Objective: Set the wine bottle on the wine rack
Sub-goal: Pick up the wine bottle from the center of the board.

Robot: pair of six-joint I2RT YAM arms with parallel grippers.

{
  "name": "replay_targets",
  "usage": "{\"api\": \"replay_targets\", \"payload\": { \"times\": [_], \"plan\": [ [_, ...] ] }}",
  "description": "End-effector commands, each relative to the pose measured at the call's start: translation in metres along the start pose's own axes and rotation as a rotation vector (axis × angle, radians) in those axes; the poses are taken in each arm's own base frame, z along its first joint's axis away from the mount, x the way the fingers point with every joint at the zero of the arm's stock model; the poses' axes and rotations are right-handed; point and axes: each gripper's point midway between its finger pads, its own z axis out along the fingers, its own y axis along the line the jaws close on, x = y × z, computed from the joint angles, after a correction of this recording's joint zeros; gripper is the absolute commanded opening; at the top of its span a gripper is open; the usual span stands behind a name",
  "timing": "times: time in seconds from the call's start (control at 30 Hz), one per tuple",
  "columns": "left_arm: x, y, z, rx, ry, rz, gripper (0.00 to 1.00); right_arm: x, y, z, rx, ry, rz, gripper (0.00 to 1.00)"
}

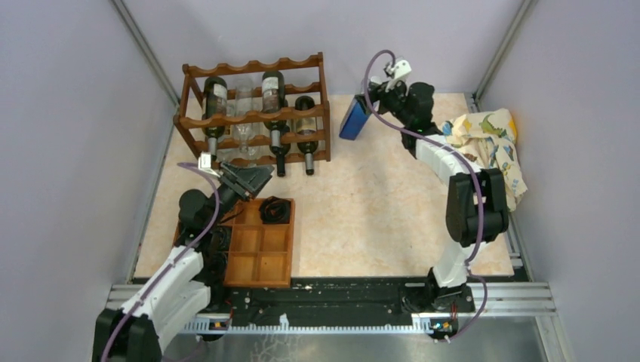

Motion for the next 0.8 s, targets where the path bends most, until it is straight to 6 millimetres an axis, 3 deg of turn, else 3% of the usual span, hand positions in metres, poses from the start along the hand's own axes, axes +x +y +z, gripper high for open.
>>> {"api": "replay_targets", "payload": {
  "times": [0.0,0.13,0.37,0.6,0.77],
  "plan": [
    [0.008,-0.048,0.013,0.151,0.026,-0.039,0.91,-0.097,0.013,-0.053,-0.088,-0.251,-0.118,0.0],
    [0.031,-0.058,0.033,0.15,0.07,-0.105,0.91,-0.098,0.035,-0.09,-0.171,-0.277,-0.216,0.0],
    [0.074,-0.05,0.053,0.079,0.167,-0.414,0.9,-0.091,0.085,-0.144,-0.339,-0.354,-0.414,0.0],
    [0.107,-0.034,0.063,-0.078,0.211,-0.561,0.93,-0.077,0.123,-0.187,-0.472,-0.42,-0.604,0.0],
    [0.134,-0.018,0.072,-0.21,0.279,-0.699,0.95,-0.053,0.153,-0.215,-0.598,-0.451,-0.802,0.0]
  ]
}}
